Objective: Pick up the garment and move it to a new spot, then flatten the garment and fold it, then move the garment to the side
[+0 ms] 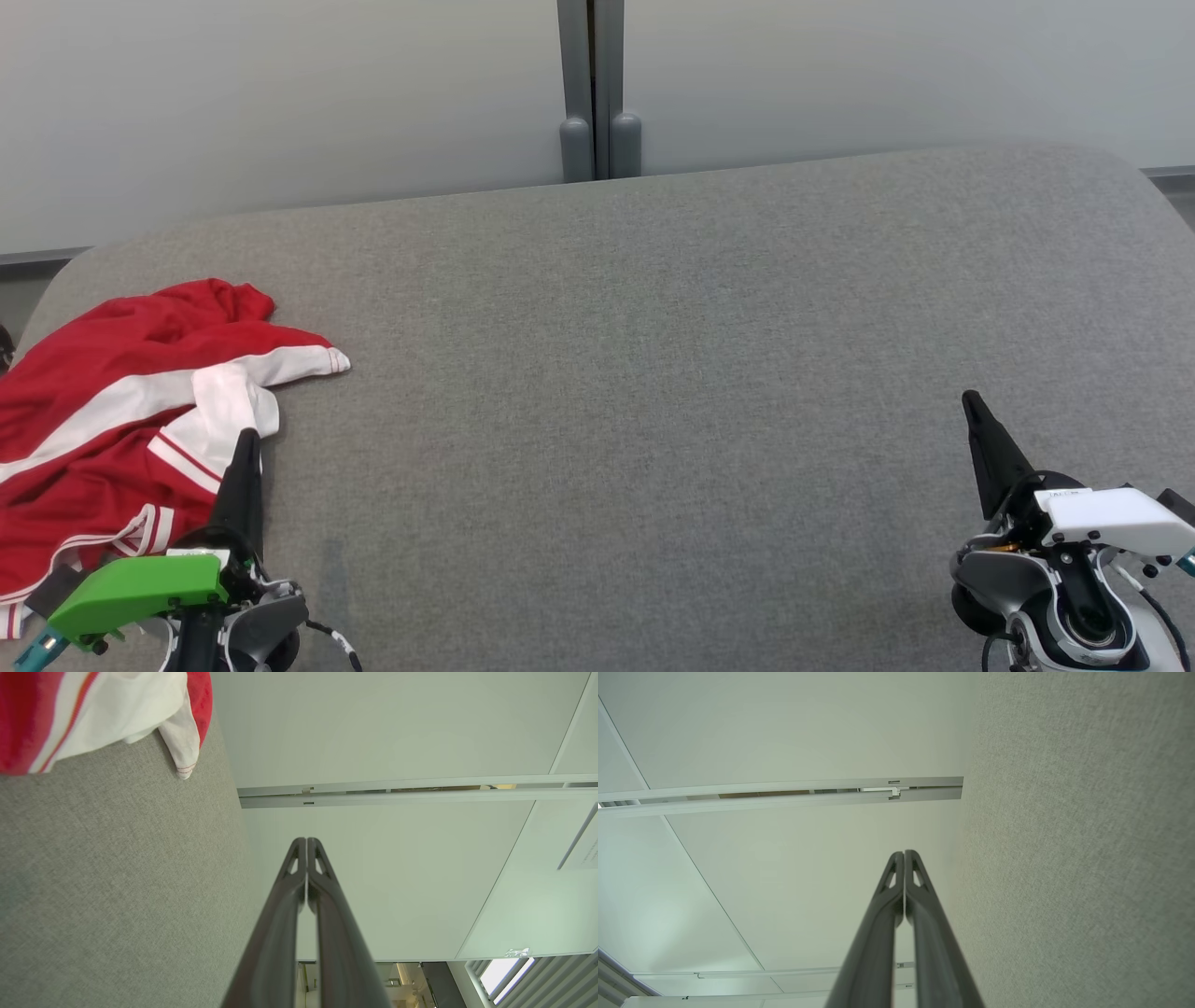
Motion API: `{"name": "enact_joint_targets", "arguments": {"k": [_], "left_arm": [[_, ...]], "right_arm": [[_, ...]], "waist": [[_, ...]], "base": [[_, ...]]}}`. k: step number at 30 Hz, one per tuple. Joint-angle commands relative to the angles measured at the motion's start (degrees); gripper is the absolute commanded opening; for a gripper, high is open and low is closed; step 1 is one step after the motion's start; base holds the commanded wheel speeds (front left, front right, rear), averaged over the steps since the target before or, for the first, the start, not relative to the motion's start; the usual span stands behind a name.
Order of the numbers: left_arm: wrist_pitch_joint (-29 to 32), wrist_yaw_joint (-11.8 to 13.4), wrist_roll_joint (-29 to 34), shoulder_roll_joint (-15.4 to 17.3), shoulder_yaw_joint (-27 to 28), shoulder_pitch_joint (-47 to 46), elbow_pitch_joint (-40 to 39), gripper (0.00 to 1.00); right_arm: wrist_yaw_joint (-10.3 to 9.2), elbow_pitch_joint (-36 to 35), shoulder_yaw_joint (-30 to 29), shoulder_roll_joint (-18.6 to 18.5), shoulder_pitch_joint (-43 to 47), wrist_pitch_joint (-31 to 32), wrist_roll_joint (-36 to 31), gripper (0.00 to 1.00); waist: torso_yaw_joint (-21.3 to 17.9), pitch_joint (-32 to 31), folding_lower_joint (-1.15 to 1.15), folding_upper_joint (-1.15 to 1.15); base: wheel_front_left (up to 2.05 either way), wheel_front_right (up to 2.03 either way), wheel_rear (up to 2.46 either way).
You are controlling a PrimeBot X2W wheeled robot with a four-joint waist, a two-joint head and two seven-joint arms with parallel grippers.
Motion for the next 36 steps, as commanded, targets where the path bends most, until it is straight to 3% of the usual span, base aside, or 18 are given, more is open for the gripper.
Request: {"name": "enact_joint_targets", "arguments": {"k": [1, 2, 3, 25, 36], "left_arm": [[0.1, -0.2, -0.2, 0.1, 0.1, -0.7, -0.1, 0.00], [0.1, -0.2, -0.2, 0.1, 0.1, -0.7, -0.1, 0.00], [-0.1, -0.2, 0.2, 0.1, 0.0, -0.5, -0.1, 1.00], [-5.3, 0.0, 2.8, -0.2, -2.0, 0.0, -2.4, 1.00], [-7.9, 0.0, 11.0, -0.1, -2.8, -0.3, -4.9, 1.00]], "right_arm": [[0.03, -0.3, 0.0, -0.1, 0.4, 0.1, 0.4, 0.00], [0.03, -0.3, 0.0, -0.1, 0.4, 0.1, 0.4, 0.00], [0.02, -0.2, 0.1, -0.2, 0.3, -0.1, 0.0, 1.00], [0.00, -3.0, 4.0, 0.1, -0.9, -4.9, -0.4, 1.00], [0.00, -5.1, 7.1, -1.4, -1.7, -7.8, -6.3, 1.00]], "waist": [[0.0, 0.0, 0.00, 0.00], [0.0, 0.0, 0.00, 0.00], [0.0, 0.0, 0.00, 0.00], [0.1, 0.2, 0.00, 0.00], [0.2, 0.4, 0.00, 0.00]], "base": [[0.00, 0.00, 0.00], [0.00, 0.00, 0.00], [0.00, 0.00, 0.00], [0.00, 0.00, 0.00], [0.00, 0.00, 0.00]]}}
